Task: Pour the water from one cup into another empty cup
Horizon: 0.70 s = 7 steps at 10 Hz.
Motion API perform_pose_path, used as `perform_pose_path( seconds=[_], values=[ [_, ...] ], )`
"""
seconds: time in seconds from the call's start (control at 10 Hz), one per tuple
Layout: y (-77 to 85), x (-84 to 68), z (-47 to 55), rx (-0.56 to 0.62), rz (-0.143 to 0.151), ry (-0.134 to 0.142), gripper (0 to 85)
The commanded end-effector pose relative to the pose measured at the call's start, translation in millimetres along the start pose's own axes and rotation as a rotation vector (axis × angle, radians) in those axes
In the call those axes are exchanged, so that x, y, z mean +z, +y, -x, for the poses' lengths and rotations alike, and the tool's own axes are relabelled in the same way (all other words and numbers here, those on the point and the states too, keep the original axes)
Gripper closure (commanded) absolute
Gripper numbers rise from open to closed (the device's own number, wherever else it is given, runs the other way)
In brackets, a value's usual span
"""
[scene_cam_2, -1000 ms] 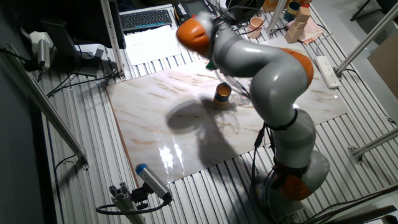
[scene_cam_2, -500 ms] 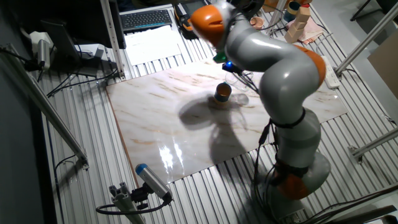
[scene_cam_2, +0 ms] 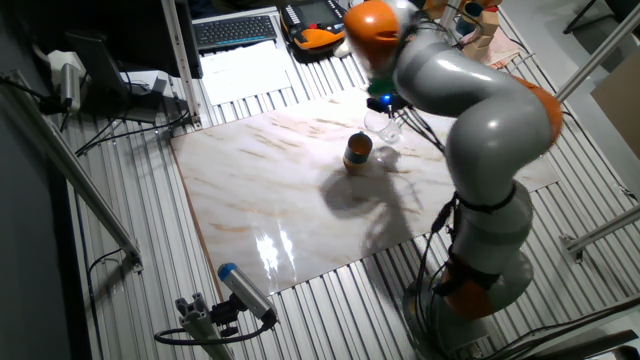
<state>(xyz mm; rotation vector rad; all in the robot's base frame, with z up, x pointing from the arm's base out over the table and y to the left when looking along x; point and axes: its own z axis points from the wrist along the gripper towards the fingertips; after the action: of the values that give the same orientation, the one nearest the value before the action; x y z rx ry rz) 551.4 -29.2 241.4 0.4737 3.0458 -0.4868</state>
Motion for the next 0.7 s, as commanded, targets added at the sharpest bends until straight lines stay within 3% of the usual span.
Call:
perform_pose_path(
  seconds=[0.0,0.6],
  values=[
    [-3.3,4.6,0.6,-0.015,0.500,-0.007,85.0],
    [-13.1,16.2,0.9,-0.047,0.428,-0.036,85.0]
  ],
)
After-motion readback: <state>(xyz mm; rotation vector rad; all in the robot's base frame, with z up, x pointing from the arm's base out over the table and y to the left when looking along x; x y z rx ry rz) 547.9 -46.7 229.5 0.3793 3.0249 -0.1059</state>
